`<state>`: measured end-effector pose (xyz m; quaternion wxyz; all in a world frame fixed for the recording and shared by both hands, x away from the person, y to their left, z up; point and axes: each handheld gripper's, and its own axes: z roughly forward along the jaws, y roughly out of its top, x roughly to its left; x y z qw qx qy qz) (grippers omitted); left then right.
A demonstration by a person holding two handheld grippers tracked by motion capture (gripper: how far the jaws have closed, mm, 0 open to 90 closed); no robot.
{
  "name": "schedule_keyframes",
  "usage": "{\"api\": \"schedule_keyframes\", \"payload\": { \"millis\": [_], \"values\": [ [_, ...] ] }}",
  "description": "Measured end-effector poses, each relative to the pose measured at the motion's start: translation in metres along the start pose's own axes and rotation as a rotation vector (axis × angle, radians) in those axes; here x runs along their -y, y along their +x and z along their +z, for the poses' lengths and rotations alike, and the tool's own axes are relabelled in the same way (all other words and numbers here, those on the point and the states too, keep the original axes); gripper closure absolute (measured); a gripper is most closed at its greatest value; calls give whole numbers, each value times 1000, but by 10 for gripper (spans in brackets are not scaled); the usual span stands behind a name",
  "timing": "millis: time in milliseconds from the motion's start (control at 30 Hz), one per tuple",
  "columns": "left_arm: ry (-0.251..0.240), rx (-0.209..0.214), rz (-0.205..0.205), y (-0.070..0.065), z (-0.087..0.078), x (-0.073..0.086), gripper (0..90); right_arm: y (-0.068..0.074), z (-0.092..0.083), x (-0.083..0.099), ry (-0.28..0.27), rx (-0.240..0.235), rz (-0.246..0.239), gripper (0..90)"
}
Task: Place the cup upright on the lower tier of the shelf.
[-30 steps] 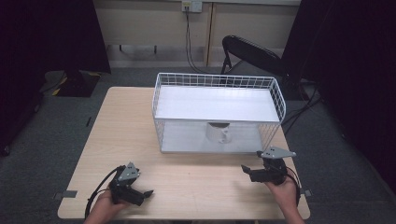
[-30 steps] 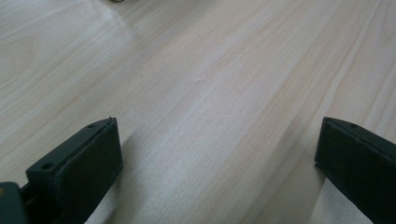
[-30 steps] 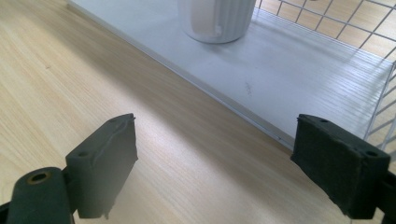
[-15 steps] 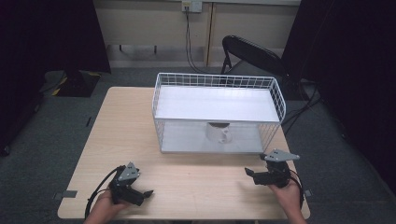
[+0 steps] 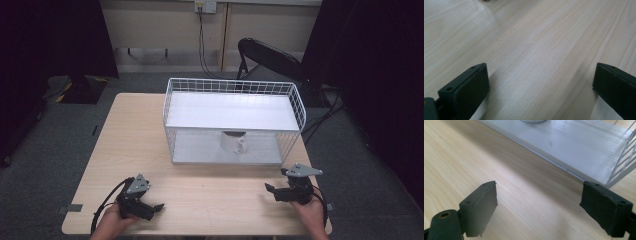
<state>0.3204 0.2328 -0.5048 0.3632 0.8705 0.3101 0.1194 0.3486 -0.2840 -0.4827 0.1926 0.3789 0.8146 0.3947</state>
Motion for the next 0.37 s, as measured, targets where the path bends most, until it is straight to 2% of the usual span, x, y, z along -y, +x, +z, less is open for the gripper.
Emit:
{"api": "schedule_keyframes", "payload": {
  "millis": [367],
  "values": [
    [-1,-3,5,0,0,0,0,1,8,12,26,-3,-6,126]
  ]
}}
